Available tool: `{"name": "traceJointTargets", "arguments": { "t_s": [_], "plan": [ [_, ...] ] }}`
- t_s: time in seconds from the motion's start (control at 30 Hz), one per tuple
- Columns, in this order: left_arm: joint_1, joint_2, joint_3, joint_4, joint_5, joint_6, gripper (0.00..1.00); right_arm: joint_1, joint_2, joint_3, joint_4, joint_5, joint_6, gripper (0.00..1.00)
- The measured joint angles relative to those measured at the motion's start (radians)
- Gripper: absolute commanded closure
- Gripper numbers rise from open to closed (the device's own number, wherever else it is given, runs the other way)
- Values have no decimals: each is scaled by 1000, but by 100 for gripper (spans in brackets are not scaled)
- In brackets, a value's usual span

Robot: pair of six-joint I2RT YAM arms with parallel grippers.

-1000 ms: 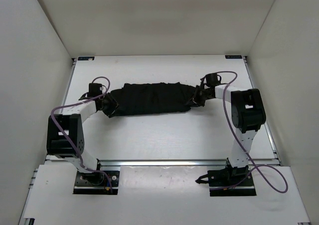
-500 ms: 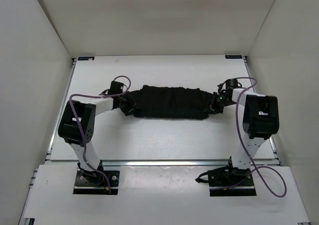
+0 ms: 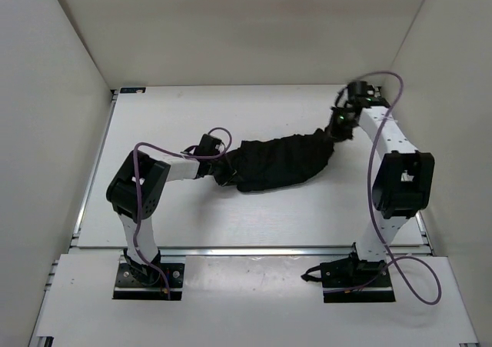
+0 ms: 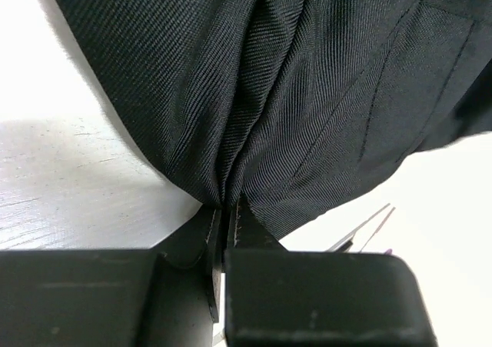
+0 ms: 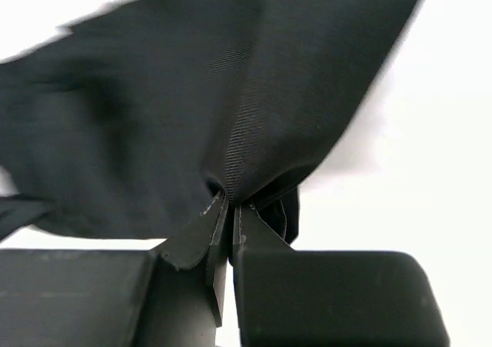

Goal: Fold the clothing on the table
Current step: Fold the skirt

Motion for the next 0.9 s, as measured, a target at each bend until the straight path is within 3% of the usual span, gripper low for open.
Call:
{"name": "traceJointTargets", "arguments": {
  "t_s": [0.13,0.33,0.63,0.7,0.77,0.83,0.87,0.9],
  "plan": [
    [2,2,0,-1,5,-8,100,266,-13,152,8,45,22,100],
    [16,1,-1,-11,10,-10,100,640,46,166,84,25,68,100],
    [42,-25,-30,-23,13,2,97,783,342,238,59,78,94,100],
    [47,-35,-44,-16,13,1,87,784,356,255,42,79,101,100],
    [50,-41,-55,-6,14,0,85,789,356,261,36,87,105,100],
    [58,-53,-71,2,16,3,64,790,356,261,35,95,108,100],
    [65,-64,-82,3,18,-2,61,792,356,261,34,100,110,100],
    [76,-82,-96,1,21,-5,48,794,356,261,33,110,112,100]
  ]
}}
